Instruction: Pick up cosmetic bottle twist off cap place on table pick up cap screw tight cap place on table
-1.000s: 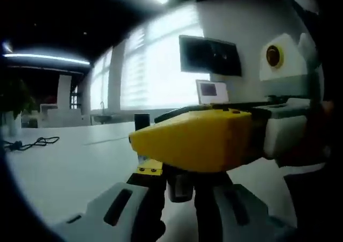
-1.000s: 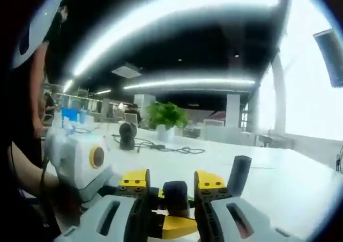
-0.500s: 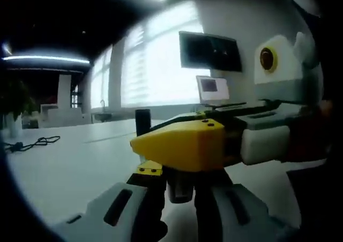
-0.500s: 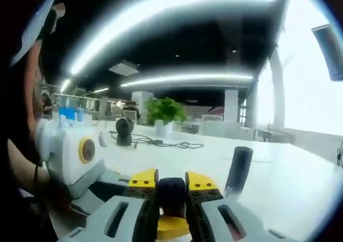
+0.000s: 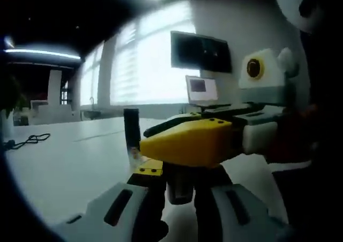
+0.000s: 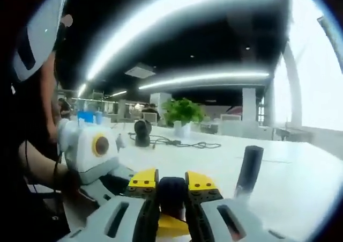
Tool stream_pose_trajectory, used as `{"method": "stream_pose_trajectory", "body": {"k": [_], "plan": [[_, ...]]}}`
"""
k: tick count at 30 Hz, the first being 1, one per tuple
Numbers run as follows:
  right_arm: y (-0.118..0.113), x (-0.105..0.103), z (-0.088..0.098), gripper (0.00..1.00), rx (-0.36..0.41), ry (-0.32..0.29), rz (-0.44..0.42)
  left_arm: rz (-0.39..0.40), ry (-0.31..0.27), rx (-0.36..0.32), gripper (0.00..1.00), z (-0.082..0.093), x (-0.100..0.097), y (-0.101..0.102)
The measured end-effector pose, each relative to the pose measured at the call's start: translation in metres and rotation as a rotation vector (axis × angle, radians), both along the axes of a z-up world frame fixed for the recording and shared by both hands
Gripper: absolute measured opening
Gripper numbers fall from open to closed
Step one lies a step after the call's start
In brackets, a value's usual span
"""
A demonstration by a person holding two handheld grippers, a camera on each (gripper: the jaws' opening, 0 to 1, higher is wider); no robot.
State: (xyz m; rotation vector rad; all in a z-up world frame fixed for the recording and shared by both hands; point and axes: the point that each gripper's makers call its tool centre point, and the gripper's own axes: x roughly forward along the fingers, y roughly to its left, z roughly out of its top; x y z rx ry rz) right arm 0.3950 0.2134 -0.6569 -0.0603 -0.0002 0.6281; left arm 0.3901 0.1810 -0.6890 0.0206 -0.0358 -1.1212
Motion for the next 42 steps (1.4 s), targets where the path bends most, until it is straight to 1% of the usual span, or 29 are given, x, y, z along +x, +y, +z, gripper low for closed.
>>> {"method": "stream_pose_trajectory", "body": {"k": [2,3,5,7,8,11,13,14,16,18,20,21,22,24,28,35,38,40,42], "plan": [[0.006,-0.006,-0.001,0.11,-0.018,-0.001,0.059,-0.02,-0.02,0.008,0.09,0.0,-0.006,0.003],[0.007,-0.008,-0.001,0.11,-0.019,0.001,0.074,-0.026,-0.037,0.01,0.09,0.0,-0.008,0.004],[0.012,-0.012,0.0,0.11,-0.042,-0.015,0.12,-0.038,-0.046,0.011,0.09,0.001,-0.012,0.006],[0.012,-0.016,0.001,0.11,-0.044,-0.019,0.156,-0.063,-0.037,0.001,0.09,0.002,-0.015,0.004],[0.011,-0.017,0.001,0.11,-0.039,-0.01,0.18,-0.081,-0.018,-0.01,0.09,0.002,-0.018,0.003],[0.012,-0.021,0.002,0.11,-0.032,-0.008,0.234,-0.107,0.002,-0.018,0.09,0.003,-0.021,0.0],[0.013,-0.024,0.002,0.11,-0.039,-0.005,0.274,-0.121,0.001,-0.02,0.09,0.002,-0.024,-0.001],[0.014,-0.026,0.002,0.11,-0.06,-0.022,0.296,-0.127,-0.011,-0.02,0.09,0.002,-0.025,-0.001],[0.014,-0.027,0.001,0.11,-0.066,-0.023,0.317,-0.132,-0.022,-0.017,0.09,0.002,-0.026,-0.002],[0.016,-0.029,0.002,0.11,-0.065,-0.017,0.352,-0.146,-0.016,-0.022,0.09,0.002,-0.029,-0.003],[0.018,-0.033,0.002,0.11,-0.071,-0.016,0.404,-0.16,-0.013,-0.024,0.09,0.002,-0.031,-0.004],[0.019,-0.036,0.002,0.11,-0.066,-0.004,0.442,-0.167,-0.009,-0.024,0.09,0.002,-0.032,-0.004],[0.019,-0.036,0.002,0.11,-0.065,-0.004,0.453,-0.175,-0.005,-0.024,0.09,0.002,-0.034,-0.005],[0.021,-0.04,0.0,0.11,-0.079,-0.007,0.513,-0.186,-0.002,-0.017,0.1,0.0,-0.036,-0.005],[0.023,-0.036,0.0,0.11,-0.063,-0.004,0.558,-0.182,0.01,-0.015,0.1,-0.001,-0.034,-0.005],[0.024,-0.042,0.002,0.11,-0.044,-0.004,0.622,-0.198,0.027,-0.023,0.1,-0.001,-0.035,-0.004],[0.024,-0.046,0.001,0.11,-0.042,0.005,0.67,-0.218,0.039,-0.025,0.1,-0.001,-0.039,-0.005],[0.024,-0.051,-0.001,0.11,-0.048,0.018,0.722,-0.24,0.044,-0.021,0.1,-0.002,-0.042,-0.006],[0.024,-0.052,-0.002,0.11,-0.036,0.043,0.758,-0.256,0.049,-0.019,0.1,-0.003,-0.044,-0.007]]}}
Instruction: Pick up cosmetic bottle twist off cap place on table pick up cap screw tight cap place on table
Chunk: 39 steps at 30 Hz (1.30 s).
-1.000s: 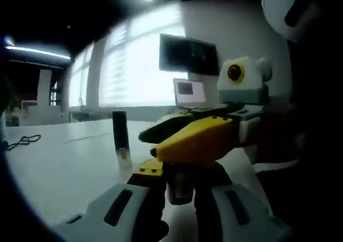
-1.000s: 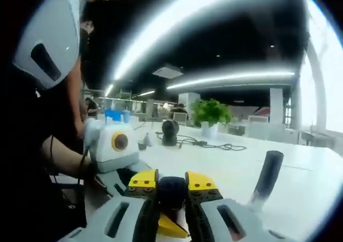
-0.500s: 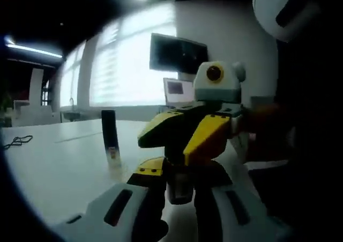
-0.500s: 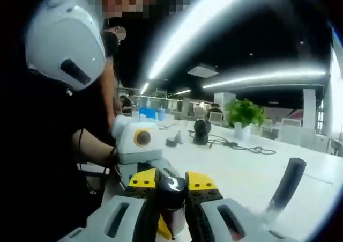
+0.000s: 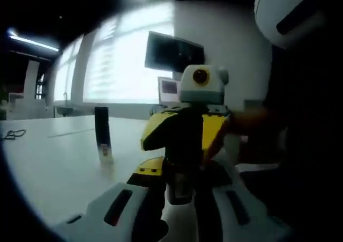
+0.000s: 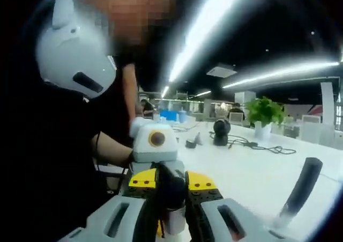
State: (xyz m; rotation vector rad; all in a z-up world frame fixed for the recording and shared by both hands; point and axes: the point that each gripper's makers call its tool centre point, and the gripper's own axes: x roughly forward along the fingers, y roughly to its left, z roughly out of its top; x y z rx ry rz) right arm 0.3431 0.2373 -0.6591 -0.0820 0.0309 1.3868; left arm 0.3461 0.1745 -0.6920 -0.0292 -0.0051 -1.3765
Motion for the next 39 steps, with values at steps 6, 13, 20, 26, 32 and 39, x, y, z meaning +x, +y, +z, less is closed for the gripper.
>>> {"method": "stream_pose_trajectory", "body": {"k": [6,13,20,26,32,39], "plan": [[0.002,-0.007,0.002,0.11,-0.01,0.012,0.093,-0.052,0.037,-0.021,0.1,0.003,-0.006,0.0],[0.004,-0.016,0.006,0.11,-0.012,0.048,0.197,-0.123,0.068,-0.05,0.09,0.007,-0.016,0.001],[0.004,-0.029,0.003,0.11,-0.01,0.075,0.29,-0.191,0.072,-0.033,0.09,0.005,-0.028,-0.001],[0.003,-0.032,0.002,0.11,-0.013,0.069,0.311,-0.208,0.064,-0.029,0.09,0.004,-0.031,-0.002],[0.003,-0.019,0.008,0.17,0.02,0.022,0.237,-0.167,0.073,-0.058,0.09,0.008,-0.022,-0.001],[0.002,0.009,0.025,0.42,0.184,0.025,0.033,-0.09,0.084,-0.089,0.1,0.012,-0.005,0.003]]}}
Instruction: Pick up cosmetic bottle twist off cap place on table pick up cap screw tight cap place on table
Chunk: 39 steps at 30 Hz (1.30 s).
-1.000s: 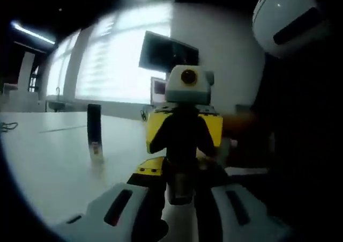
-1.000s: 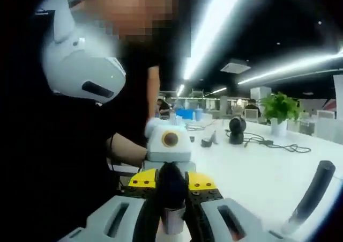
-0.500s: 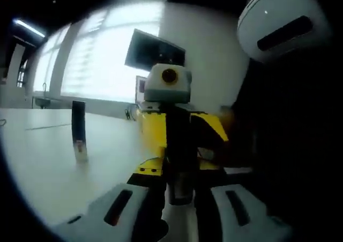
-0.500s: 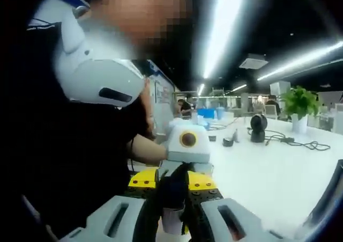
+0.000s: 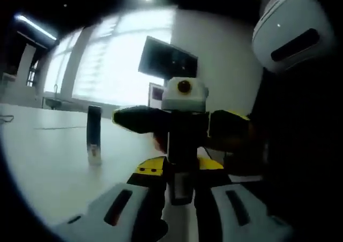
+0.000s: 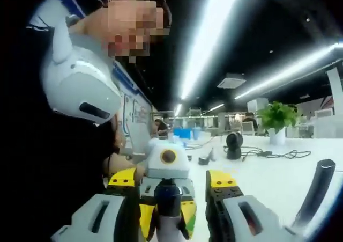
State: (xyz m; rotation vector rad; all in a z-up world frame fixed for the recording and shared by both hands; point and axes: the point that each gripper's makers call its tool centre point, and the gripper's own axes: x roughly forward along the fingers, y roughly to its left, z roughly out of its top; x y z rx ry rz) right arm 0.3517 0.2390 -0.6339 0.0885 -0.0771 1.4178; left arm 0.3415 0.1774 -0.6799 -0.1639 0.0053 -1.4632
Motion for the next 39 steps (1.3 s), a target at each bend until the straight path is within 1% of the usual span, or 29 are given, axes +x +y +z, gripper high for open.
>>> {"method": "stream_pose_trajectory", "body": {"k": [3,5,7,8,11,12,13,15,16,17,18,19,20,22,23,24,25,26,28,29,30,31,33,34,35,36,37,38,39], "plan": [[-0.004,0.009,0.005,0.42,0.039,0.037,-0.088,0.038,-0.003,0.008,0.1,-0.001,0.007,0.001],[-0.006,0.013,0.004,0.41,0.032,0.038,-0.149,0.112,-0.008,0.011,0.1,-0.002,0.02,0.004],[-0.007,0.018,0.004,0.41,0.06,0.075,-0.216,0.166,-0.005,0.005,0.1,-0.001,0.03,0.007],[-0.006,0.016,0.001,0.42,0.057,0.116,-0.226,0.201,-0.01,0.006,0.1,-0.001,0.036,0.009],[-0.007,0.014,0.004,0.48,0.09,0.164,-0.269,0.296,-0.043,0.021,0.1,-0.002,0.05,0.015],[-0.009,0.017,0.006,0.5,0.093,0.163,-0.303,0.307,-0.049,0.024,0.1,-0.002,0.051,0.016],[-0.013,0.021,0.01,0.49,0.102,0.132,-0.344,0.326,-0.05,0.024,0.1,-0.002,0.054,0.018],[-0.019,0.027,0.008,0.46,0.06,0.095,-0.417,0.372,-0.067,0.041,0.1,-0.005,0.061,0.023],[-0.022,0.03,0.008,0.41,0.031,0.04,-0.464,0.383,-0.068,0.045,0.1,-0.005,0.063,0.023],[-0.024,0.033,0.009,0.35,0.031,0.05,-0.508,0.404,-0.082,0.052,0.1,-0.006,0.065,0.024],[-0.025,0.034,0.013,0.32,0.061,0.059,-0.529,0.407,-0.085,0.053,0.1,-0.006,0.065,0.024],[-0.027,0.036,0.011,0.31,0.067,0.097,-0.552,0.418,-0.085,0.05,0.1,-0.005,0.067,0.026],[-0.028,0.038,0.012,0.3,0.074,0.105,-0.574,0.435,-0.085,0.053,0.1,-0.006,0.07,0.027],[-0.028,0.036,0.014,0.22,0.082,0.07,-0.597,0.463,-0.087,0.065,0.1,-0.008,0.073,0.029],[-0.028,0.037,0.012,0.22,0.066,0.064,-0.617,0.474,-0.09,0.067,0.1,-0.008,0.075,0.03],[-0.03,0.04,0.005,0.25,0.034,0.084,-0.646,0.485,-0.093,0.064,0.1,-0.007,0.076,0.031],[-0.033,0.043,0.003,0.27,0.013,0.074,-0.684,0.489,-0.089,0.064,0.1,-0.007,0.076,0.031],[-0.031,0.043,0.002,0.26,0.0,0.054,-0.685,0.497,-0.087,0.067,0.1,-0.008,0.078,0.032],[-0.029,0.043,-0.001,0.26,-0.003,0.066,-0.702,0.505,-0.084,0.072,0.1,-0.009,0.079,0.032],[-0.027,0.042,-0.005,0.25,-0.021,0.092,-0.698,0.506,-0.088,0.072,0.1,-0.008,0.078,0.032],[-0.025,0.042,-0.005,0.25,-0.025,0.086,-0.7,0.508,-0.093,0.071,0.1,-0.008,0.078,0.031],[-0.024,0.041,-0.007,0.25,-0.043,0.075,-0.713,0.511,-0.097,0.076,0.1,-0.008,0.078,0.031],[-0.028,0.047,-0.003,0.26,-0.047,0.005,-0.761,0.513,-0.102,0.08,0.09,-0.008,0.078,0.031],[-0.031,0.05,-0.004,0.26,-0.026,0.037,-0.787,0.515,-0.105,0.082,0.09,-0.008,0.078,0.031],[-0.041,0.056,0.007,0.25,0.068,0.047,-0.823,0.522,-0.109,0.065,0.04,-0.005,0.078,0.032],[-0.048,0.058,0.011,0.25,0.117,0.079,-0.841,0.542,-0.106,0.05,0.0,-0.002,0.079,0.035],[-0.049,0.058,0.012,0.25,0.125,0.086,-0.837,0.557,-0.105,0.048,0.0,-0.002,0.08,0.038],[-0.055,0.06,0.011,0.26,0.129,0.094,-0.849,0.575,-0.073,0.076,0.0,-0.009,0.085,0.041],[-0.058,0.06,0.009,0.26,0.115,0.088,-0.856,0.564,-0.053,0.089,0.0,-0.013,0.085,0.04]]}}
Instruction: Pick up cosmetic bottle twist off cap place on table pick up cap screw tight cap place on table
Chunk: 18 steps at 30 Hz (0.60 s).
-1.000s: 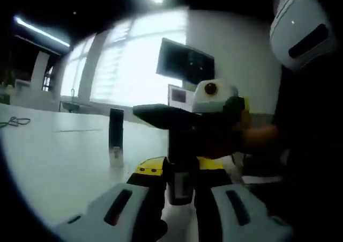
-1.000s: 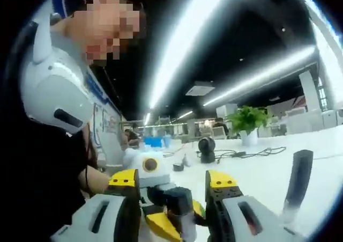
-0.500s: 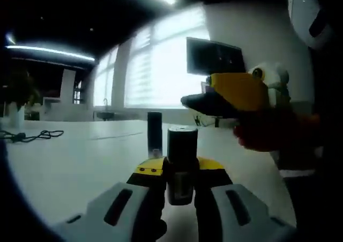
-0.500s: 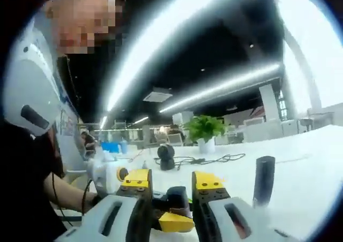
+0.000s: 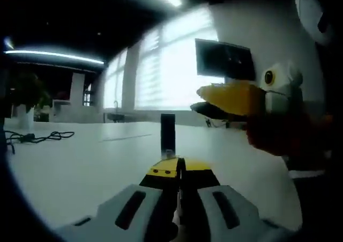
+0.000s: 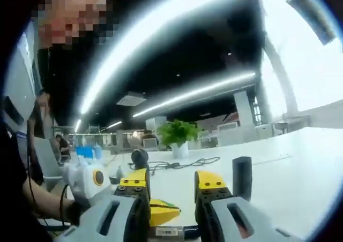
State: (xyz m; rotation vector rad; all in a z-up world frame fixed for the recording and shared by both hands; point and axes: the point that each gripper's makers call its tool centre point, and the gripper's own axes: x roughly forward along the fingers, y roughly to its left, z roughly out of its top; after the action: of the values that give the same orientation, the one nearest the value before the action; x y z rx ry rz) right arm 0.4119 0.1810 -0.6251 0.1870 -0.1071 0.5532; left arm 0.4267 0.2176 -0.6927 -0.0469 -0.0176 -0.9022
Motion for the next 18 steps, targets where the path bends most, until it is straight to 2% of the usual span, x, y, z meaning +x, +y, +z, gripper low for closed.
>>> {"method": "stream_pose_trajectory", "body": {"k": [2,6,9,10,12,13,14,15,16,18], "plan": [[-0.006,0.0,-0.004,0.25,-0.01,0.005,-0.011,-0.006,-0.021,-0.015,0.0,0.005,-0.002,0.0],[-0.019,0.001,-0.009,0.25,-0.03,0.016,-0.027,0.009,-0.027,-0.013,0.0,0.006,0.0,0.001],[-0.028,0.002,-0.01,0.25,-0.029,0.024,-0.042,0.033,-0.008,-0.028,0.0,0.007,0.004,0.008],[-0.029,0.003,-0.01,0.25,-0.029,0.022,-0.041,0.043,0.016,-0.045,0.0,0.008,0.005,0.01],[-0.031,0.003,-0.012,0.25,-0.038,0.025,-0.043,0.055,0.023,-0.035,0.05,0.007,0.006,0.012],[-0.033,0.002,-0.013,0.25,-0.039,0.021,-0.045,0.058,0.073,-0.01,0.09,0.0,0.004,0.012],[-0.036,0.003,-0.014,0.25,-0.038,0.024,-0.047,0.028,0.126,0.043,0.11,-0.01,-0.003,0.009],[-0.038,0.002,-0.015,0.25,-0.035,0.025,-0.047,0.027,0.115,0.03,0.12,-0.006,-0.005,0.007],[-0.04,0.002,-0.015,0.25,-0.034,0.023,-0.051,0.027,0.127,0.053,0.15,-0.009,-0.009,0.006],[-0.046,0.001,-0.017,0.25,-0.028,0.023,-0.061,0.013,0.134,0.139,0.18,-0.017,-0.015,0.001]]}}
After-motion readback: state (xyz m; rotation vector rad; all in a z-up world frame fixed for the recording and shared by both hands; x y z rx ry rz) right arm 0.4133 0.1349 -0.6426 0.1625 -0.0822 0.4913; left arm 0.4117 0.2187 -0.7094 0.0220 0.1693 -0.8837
